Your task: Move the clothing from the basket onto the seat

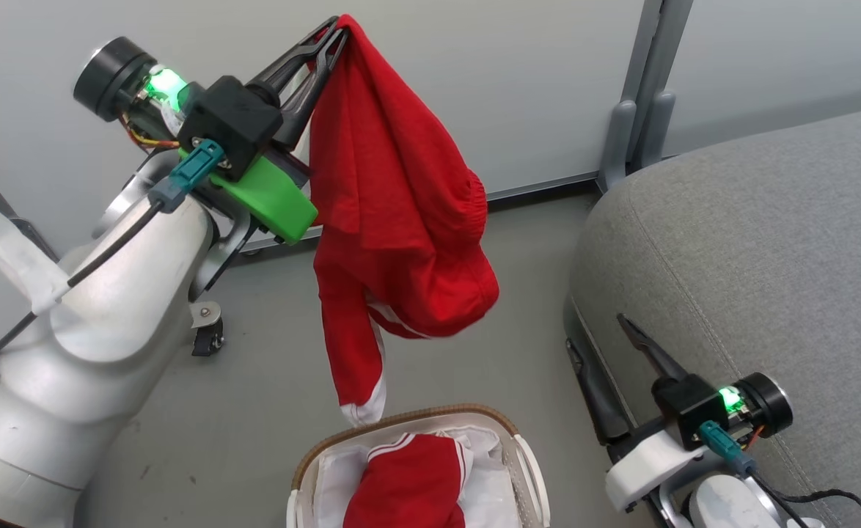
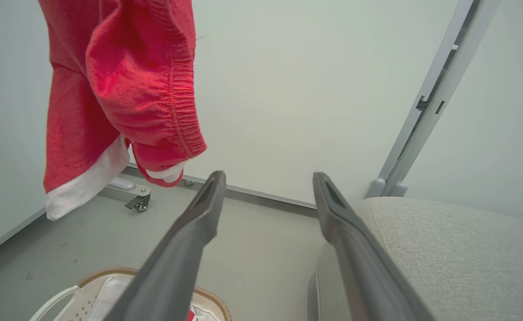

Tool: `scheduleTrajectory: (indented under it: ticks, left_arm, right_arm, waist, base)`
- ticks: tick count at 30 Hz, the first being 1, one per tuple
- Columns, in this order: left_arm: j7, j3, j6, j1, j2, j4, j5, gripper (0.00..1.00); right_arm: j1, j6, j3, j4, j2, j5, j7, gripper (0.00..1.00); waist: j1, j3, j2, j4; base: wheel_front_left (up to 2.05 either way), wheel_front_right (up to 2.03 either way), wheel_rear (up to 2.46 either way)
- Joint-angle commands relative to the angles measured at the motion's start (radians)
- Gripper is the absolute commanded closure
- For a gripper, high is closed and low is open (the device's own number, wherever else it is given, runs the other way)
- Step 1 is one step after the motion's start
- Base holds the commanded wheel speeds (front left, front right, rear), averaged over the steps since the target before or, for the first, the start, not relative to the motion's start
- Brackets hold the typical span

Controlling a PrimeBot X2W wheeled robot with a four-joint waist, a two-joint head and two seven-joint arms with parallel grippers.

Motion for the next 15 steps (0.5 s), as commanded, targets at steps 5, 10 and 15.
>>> scheduleTrajectory:
  ticks: [5, 10, 15]
  left_arm:
    - [-0.008, -0.037, -0.002, -0.051, -0.022, -0.022, -0.01, 1.0]
    - [-0.006, -0.074, -0.001, -0.061, -0.041, -0.05, -0.024, 1.0]
    - [0.004, -0.096, -0.001, -0.075, -0.052, -0.054, -0.032, 1.0]
  right_arm:
    - [-0.025, -0.001, 0.088, 0.007, -0.003, -0.003, -0.002, 0.0]
    - [-0.06, -0.001, 0.194, 0.034, -0.003, -0.019, -0.002, 0.0]
    - [-0.11, -0.001, 0.276, 0.084, -0.007, -0.018, -0.002, 0.0]
  waist:
    - [0.0, -0.012, 0.0, 0.006]
    - [0.0, -0.018, 0.0, 0.015]
    - [0.0, -0.025, 0.0, 0.023]
  base:
    - [0.0, 0.0, 0.0]
    - [0.0, 0.0, 0.0]
    - [0.0, 0.0, 0.0]
